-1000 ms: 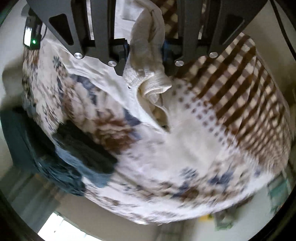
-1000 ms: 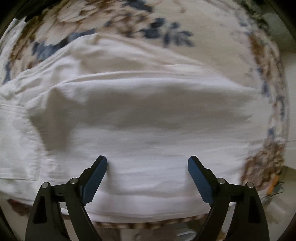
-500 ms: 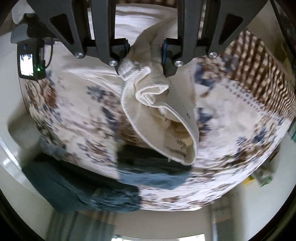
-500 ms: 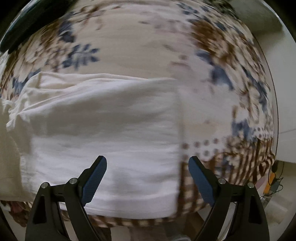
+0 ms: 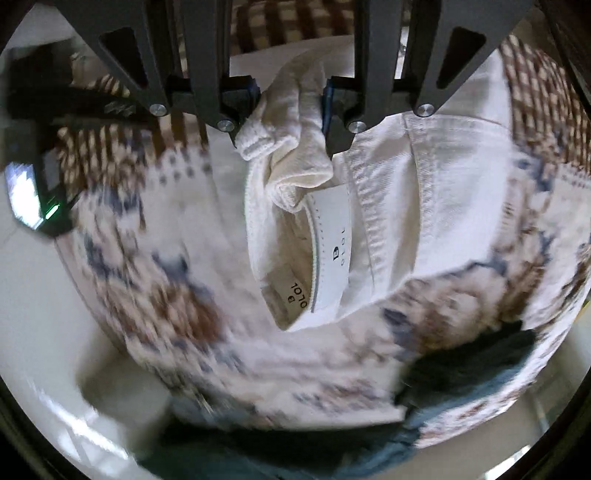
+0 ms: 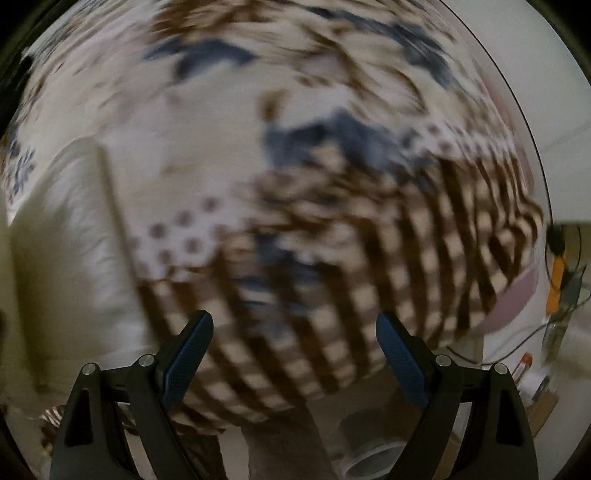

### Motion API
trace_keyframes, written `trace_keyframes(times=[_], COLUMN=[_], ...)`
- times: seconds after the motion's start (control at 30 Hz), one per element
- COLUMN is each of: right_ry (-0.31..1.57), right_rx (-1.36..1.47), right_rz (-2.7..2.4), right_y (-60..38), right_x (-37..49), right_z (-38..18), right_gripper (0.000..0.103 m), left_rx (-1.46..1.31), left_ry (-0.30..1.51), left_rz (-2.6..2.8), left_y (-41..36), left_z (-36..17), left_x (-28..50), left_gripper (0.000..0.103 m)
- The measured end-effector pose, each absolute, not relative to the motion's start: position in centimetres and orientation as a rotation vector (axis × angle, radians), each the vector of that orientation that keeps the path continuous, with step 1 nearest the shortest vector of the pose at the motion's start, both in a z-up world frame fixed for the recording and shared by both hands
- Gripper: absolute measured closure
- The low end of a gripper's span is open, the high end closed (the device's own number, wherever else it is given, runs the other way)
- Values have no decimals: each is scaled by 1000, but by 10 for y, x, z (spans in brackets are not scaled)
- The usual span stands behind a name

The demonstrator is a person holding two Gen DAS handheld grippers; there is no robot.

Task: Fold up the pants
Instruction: 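Grasp the pants waistband with the left gripper and fold it over the stack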

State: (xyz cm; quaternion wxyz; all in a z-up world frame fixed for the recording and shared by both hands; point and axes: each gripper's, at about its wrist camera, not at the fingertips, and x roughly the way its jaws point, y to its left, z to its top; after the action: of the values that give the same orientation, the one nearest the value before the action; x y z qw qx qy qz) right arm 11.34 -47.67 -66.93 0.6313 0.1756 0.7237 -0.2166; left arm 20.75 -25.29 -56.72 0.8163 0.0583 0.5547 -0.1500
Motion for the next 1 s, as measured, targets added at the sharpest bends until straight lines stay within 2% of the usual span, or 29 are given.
trace_keyframes(times=[0.13, 0.2, 0.23, 0.27, 0.3, 0.33, 0.37, 0.53, 0.67, 0.77, 0.83, 0.87, 0.9, 0.93, 1.0], right_ry=[1642, 1604, 1582, 1556, 1533, 1516, 1499, 1446, 1491, 1519, 1513, 1521, 1502, 1483, 1432], right_rx=[477, 529, 548, 573, 606, 646, 694, 854, 871, 874, 791, 714, 641, 603, 596], right_rz=[-476, -427, -402, -366, -328, -288, -241, 22, 113, 164, 155, 142, 123, 115, 87], right_y=[-514, -527, -535, -542, -545, -549, -551, -525, -496, -470, -438, -421, -408, -405, -408], right_x=[97, 96, 95, 98, 101, 105, 111, 152, 180, 192, 194, 197, 194, 190, 176], right_z=[-674, -669, -666, -657, -653, -648, -645, -633, -662, -681, -676, -672, -665, -657, -633], right_gripper=[11, 11, 11, 11, 11, 11, 11, 11, 11, 13, 66, 77, 85, 88, 89], left_rx=[200, 159, 120, 84, 69, 48, 30, -127, -243, -213, -190, -179, -161, -143, -143], left_ry=[1262, 1307, 1321, 1329, 1329, 1325, 1318, 1276, 1265, 1286, 1288, 1287, 1284, 1286, 1289], left_rz=[-317, -324, -343, -362, -370, -374, -379, -220, 31, 145, 174, 177, 175, 170, 154], left_y=[-275, -272, -269, -265, -261, -253, -245, -163, -80, -45, -33, -31, -32, -34, -36], left_z=[-600, -597, -593, -585, -578, -567, -559, -531, -536, -547, -552, -553, -553, -554, -554], left_x=[203, 208, 208, 209, 206, 205, 204, 209, 227, 235, 236, 235, 236, 237, 241], left_gripper=[80, 69, 58, 38, 26, 9, 6, 5, 5, 6, 6, 6, 6, 5, 6])
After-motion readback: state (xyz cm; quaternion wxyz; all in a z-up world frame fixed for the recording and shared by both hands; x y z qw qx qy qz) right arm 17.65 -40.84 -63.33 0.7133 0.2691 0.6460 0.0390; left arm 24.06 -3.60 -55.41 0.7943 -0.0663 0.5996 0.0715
